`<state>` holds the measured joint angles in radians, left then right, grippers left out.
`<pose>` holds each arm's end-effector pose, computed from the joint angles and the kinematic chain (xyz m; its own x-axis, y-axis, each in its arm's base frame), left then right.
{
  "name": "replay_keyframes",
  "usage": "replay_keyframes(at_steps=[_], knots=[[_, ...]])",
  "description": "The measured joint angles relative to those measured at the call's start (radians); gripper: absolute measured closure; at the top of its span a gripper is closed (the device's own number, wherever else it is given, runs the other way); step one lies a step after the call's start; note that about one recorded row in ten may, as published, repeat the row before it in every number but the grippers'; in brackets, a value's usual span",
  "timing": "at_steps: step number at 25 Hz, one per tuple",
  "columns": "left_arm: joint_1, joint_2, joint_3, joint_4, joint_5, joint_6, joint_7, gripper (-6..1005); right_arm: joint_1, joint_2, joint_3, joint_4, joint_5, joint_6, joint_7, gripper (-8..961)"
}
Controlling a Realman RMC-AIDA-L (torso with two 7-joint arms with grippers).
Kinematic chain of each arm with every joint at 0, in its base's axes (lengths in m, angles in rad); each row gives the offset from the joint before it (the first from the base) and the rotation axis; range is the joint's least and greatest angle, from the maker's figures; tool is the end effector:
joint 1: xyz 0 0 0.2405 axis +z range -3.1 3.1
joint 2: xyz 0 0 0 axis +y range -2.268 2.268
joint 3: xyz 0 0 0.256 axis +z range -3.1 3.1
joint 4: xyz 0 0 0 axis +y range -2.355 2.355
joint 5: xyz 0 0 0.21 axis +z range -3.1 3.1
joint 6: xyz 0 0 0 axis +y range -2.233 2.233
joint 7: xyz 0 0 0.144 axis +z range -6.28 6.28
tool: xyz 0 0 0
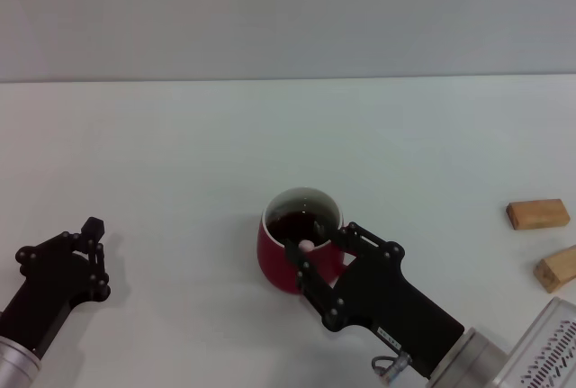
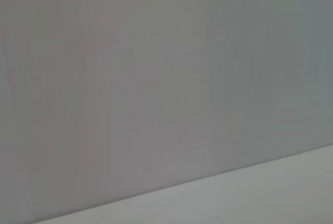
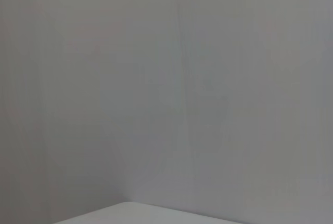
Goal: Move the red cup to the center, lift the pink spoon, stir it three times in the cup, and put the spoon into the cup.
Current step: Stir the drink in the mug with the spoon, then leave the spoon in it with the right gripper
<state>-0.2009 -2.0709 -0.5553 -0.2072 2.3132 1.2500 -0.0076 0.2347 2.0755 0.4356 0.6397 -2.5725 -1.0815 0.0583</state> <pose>-0.3545 0.2364 -0.0530 0.8207 0.0431 0.5697 0.5532 -0.3094 -0.7735 0.2203 0.2257 -0.1345 0.6677 -0.0202 -0.7442 -0.5300 -0.7149 -0.4561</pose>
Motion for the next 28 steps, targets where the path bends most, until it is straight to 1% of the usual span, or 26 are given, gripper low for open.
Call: replay_keyframes(at_steps=[5, 10, 27, 28], knots=[[0.002, 0.0, 0.0, 0.0, 0.0, 0.002, 0.0, 1001, -0.002, 0.001, 0.0, 0.0, 0.004, 0.002, 0.0, 630], [0.004, 0.0, 0.0, 0.0, 0.0, 0.003, 0.0, 1001, -0.004, 0.001, 0.0, 0.001, 0.004, 0.001, 0.0, 739], [0.005, 0.0, 0.0, 0.0, 0.0, 0.004, 0.0, 1001, -0.011, 0.001, 0.011, 0.0, 0.008, 0.001, 0.0, 805], [0.006, 0.0, 0.0, 0.0, 0.0, 0.004, 0.0, 1001, -0.011, 0.001, 0.011, 0.0, 0.008, 0.001, 0.0, 827]])
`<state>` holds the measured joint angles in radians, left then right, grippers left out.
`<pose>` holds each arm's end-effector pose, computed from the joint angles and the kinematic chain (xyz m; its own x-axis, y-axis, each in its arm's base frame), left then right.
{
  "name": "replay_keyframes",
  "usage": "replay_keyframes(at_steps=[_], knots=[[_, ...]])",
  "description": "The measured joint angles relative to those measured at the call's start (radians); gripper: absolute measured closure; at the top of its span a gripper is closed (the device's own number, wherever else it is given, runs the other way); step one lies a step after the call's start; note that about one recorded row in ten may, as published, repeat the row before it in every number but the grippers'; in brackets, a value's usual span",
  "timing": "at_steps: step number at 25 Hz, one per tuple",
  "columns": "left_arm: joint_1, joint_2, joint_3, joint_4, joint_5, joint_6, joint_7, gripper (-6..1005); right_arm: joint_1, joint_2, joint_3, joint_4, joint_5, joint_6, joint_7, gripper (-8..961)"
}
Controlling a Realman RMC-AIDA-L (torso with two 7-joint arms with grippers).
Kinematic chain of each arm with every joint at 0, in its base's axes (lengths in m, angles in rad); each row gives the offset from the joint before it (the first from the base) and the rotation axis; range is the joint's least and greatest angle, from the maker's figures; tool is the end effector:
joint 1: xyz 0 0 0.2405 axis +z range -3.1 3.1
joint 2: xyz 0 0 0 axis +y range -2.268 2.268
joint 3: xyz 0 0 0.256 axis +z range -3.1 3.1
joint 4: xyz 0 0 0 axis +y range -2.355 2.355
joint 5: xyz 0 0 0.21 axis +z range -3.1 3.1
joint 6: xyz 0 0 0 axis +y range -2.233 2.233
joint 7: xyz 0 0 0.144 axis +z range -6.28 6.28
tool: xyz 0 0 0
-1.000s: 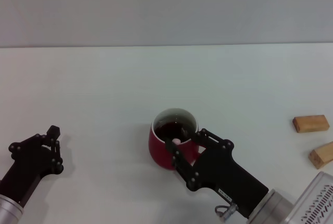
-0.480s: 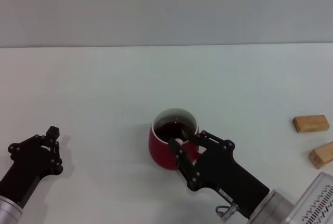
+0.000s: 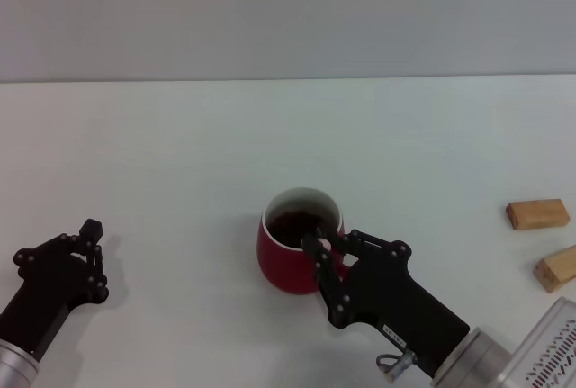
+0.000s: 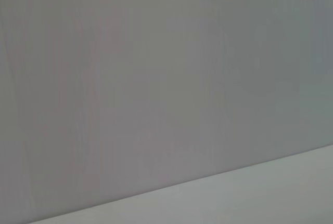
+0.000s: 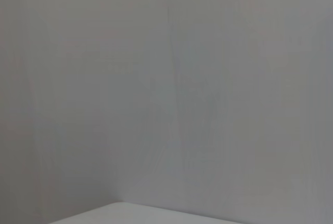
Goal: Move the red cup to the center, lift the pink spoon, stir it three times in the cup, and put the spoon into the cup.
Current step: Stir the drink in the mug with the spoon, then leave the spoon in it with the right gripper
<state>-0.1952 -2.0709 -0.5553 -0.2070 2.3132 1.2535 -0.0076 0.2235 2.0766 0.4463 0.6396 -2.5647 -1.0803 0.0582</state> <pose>-0.3554 0.2344 -0.0527 0.8200 0.0445 0.5706 0.5548 -0.3062 -0.7736 0.2235 0.2261 -0.1329 0.6635 -0.0276 -0.7477 -0.5489 -0.6970 -0.4614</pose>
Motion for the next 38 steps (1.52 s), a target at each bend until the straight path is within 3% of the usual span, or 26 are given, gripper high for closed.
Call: replay_keyframes(at_steps=[4, 21, 38], knots=[[0.0, 0.0, 0.0, 0.0, 0.0, 0.0, 0.0, 1001, 0.001, 0.0, 0.0, -0.001, 0.0, 0.001, 0.0, 913], [0.002, 0.0, 0.0, 0.0, 0.0, -0.003, 0.0, 1001, 0.017, -0.001, 0.002, -0.004, 0.0, -0.009, -0.006, 920], [-0.004, 0.0, 0.0, 0.0, 0.0, 0.0, 0.0, 1001, 0.095, 0.002, 0.065, -0.063, 0.0, -0.011, 0.0, 928]])
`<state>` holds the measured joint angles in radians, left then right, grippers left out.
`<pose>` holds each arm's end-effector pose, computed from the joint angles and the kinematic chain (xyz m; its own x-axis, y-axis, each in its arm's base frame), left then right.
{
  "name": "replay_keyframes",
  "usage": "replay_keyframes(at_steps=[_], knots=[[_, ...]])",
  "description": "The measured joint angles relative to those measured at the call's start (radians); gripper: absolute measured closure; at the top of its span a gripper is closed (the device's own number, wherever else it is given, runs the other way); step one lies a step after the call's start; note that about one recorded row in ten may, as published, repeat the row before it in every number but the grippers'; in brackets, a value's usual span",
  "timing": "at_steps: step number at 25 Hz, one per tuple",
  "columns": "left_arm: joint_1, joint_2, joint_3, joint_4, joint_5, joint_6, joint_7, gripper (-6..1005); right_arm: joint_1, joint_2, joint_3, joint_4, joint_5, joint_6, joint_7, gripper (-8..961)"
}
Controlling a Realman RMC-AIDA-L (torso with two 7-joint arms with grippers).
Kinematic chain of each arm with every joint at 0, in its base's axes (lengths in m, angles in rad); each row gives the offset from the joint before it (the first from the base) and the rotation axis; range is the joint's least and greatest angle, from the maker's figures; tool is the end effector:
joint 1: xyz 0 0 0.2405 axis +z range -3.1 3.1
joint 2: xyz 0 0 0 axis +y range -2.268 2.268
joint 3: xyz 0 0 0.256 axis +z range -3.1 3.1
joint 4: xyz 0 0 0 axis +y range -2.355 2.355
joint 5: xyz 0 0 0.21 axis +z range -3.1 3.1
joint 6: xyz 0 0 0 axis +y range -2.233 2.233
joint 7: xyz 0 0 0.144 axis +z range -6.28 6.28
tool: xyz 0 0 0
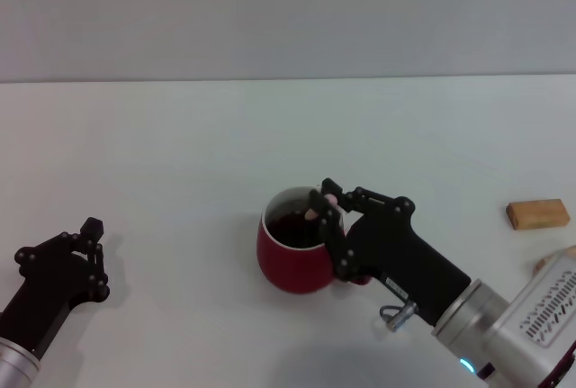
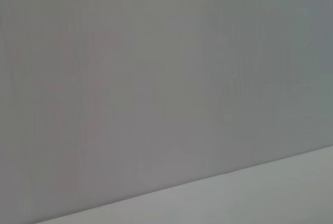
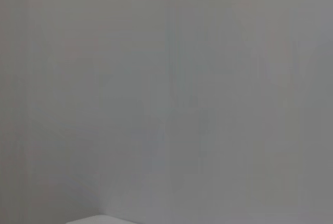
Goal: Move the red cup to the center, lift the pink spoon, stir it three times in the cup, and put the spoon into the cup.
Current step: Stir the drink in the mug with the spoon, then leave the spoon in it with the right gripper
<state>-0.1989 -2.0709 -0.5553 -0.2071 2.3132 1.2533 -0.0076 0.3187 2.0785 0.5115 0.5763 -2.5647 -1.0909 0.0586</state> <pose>-0.3546 0.2357 -0.0527 0.8202 0.0416 0.5706 0.5538 -0.3083 -0.7735 0.2194 0.2603 -0.1217 0.6875 0.0465 -0.7247 -0.5024 -0.6900 -0.5210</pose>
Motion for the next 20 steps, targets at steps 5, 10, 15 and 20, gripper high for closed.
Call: replay_keyframes(at_steps=[5, 10, 15, 20], knots=[[-0.002, -0.002, 0.0, 0.0, -0.003, -0.004, 0.0, 1001, 0.0, -0.002, 0.021, -0.009, 0.0, -0.001, -0.004, 929], [-0.003, -0.002, 0.0, -0.001, -0.005, -0.005, 0.0, 1001, -0.011, -0.004, 0.039, -0.014, -0.002, -0.012, -0.006, 929], [-0.004, -0.002, 0.0, -0.002, -0.006, -0.006, 0.0, 1001, -0.024, -0.006, 0.042, -0.015, -0.005, -0.027, -0.007, 930], [-0.004, -0.002, 0.0, -0.002, -0.006, -0.008, 0.0, 1001, -0.028, -0.004, 0.025, -0.014, -0.008, -0.027, -0.007, 931]])
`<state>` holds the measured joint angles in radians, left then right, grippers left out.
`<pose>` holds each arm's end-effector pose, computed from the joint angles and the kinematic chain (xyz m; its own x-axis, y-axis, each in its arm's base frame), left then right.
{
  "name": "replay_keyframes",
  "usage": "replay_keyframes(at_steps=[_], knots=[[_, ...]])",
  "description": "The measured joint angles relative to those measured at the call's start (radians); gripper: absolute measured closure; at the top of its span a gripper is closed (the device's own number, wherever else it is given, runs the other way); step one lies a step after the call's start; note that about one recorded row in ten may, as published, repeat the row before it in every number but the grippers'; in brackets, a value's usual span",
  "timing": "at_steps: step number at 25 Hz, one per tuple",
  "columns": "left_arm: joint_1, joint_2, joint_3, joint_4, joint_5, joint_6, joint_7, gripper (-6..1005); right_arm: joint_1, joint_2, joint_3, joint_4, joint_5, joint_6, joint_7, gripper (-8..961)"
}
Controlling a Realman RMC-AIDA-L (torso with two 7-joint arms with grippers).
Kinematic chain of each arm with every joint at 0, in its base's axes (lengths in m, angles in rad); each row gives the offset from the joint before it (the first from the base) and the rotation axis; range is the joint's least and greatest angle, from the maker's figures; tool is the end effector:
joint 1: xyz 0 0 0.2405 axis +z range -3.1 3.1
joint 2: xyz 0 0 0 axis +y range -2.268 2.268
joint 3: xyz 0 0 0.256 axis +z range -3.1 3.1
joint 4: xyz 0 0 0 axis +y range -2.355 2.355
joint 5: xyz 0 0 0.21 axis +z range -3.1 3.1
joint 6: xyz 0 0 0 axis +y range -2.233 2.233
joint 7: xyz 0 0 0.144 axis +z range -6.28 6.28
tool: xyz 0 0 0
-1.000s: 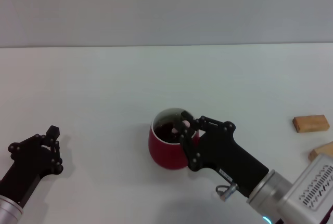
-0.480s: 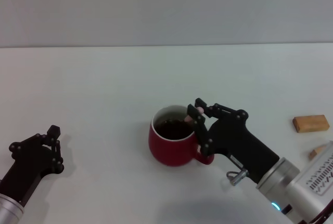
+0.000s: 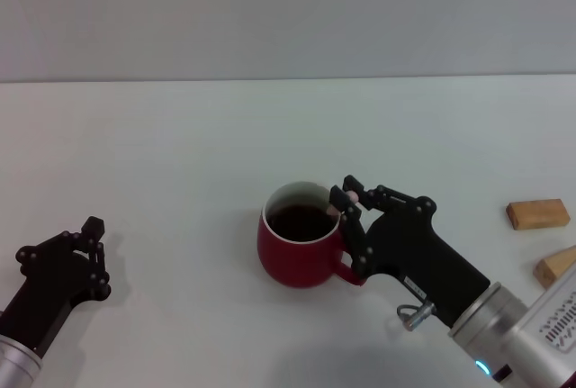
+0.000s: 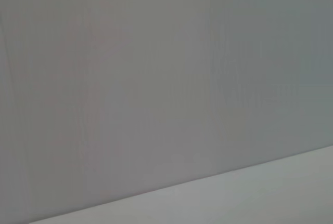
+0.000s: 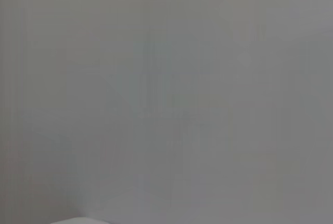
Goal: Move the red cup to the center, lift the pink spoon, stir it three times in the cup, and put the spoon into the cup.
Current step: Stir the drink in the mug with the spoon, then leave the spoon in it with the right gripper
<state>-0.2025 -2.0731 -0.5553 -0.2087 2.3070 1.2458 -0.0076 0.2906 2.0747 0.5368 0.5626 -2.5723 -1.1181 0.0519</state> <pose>-0.3541 0.2372 -0.0537 0.8183 0.0459 0.5730 0.5576 -0.3052 -0.7719 0.2296 0.2582 -0.1143 0.6880 0.0576 -0.7234 -0.5175 -0.6599 -0.5447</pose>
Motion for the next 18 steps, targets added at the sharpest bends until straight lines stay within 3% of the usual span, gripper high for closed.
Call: replay_keyframes(at_steps=[11, 18], knots=[[0.0, -0.001, 0.0, 0.0, 0.0, -0.006, 0.0, 1001, -0.031, 0.001, -0.053, 0.062, -0.001, 0.0, -0.001, 932], [0.001, 0.0, 0.0, 0.0, 0.006, -0.005, 0.0, 1001, -0.008, 0.004, -0.044, 0.051, 0.0, 0.009, -0.001, 931]])
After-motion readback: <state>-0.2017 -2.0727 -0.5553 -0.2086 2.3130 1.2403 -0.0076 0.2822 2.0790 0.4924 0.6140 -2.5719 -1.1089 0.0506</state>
